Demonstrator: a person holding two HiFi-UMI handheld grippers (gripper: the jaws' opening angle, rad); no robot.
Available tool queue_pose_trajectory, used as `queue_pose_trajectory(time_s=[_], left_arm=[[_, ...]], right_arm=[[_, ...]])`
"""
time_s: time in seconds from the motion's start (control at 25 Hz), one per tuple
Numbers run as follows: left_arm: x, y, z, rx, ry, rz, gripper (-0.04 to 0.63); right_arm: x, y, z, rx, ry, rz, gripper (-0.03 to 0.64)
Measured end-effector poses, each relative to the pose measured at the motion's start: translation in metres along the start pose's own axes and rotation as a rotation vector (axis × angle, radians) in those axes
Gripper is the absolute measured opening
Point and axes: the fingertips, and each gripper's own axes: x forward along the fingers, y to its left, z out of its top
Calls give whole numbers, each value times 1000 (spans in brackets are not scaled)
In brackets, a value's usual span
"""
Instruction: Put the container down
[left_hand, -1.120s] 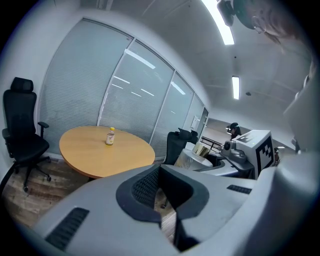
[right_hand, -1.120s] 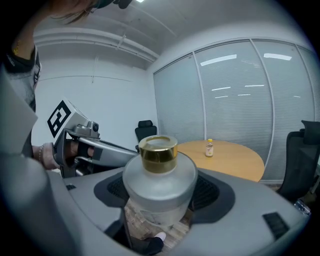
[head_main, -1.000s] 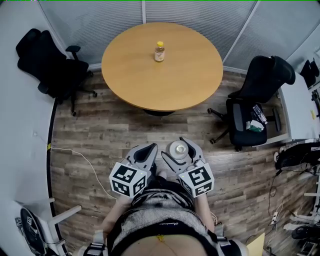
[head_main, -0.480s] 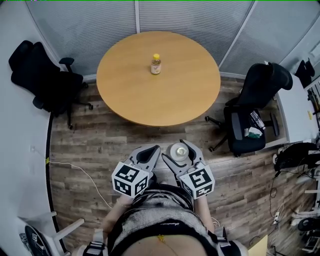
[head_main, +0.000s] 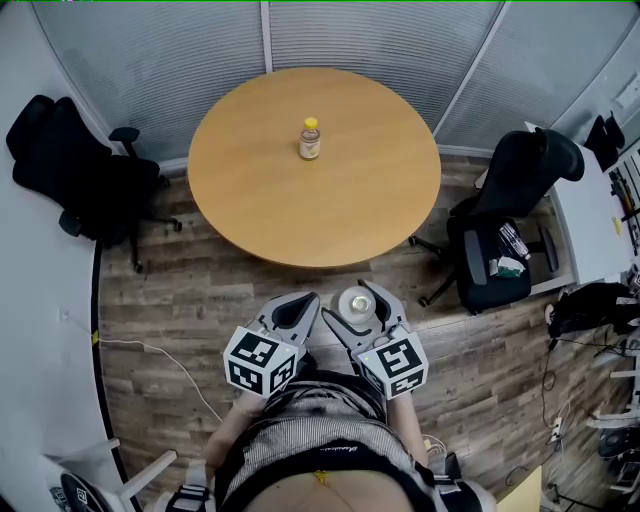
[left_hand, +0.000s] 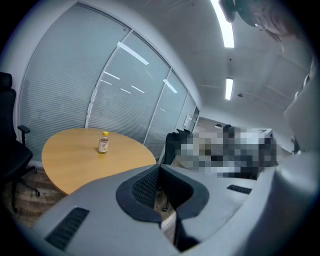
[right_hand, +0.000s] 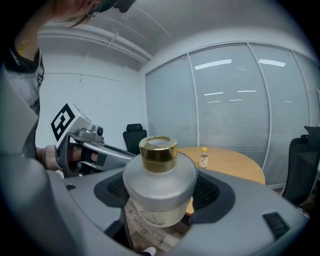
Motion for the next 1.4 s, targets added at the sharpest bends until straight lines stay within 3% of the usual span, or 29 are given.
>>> queue_pose_trajectory(time_s=[0.6,1.4], left_arm=[[-15,54,4,17,6,-28,20],[-29,89,11,-15,-17,29,21]], right_arm=[[52,18,6,35,2,-35,348],[78,21,21,22,17,-23,347]])
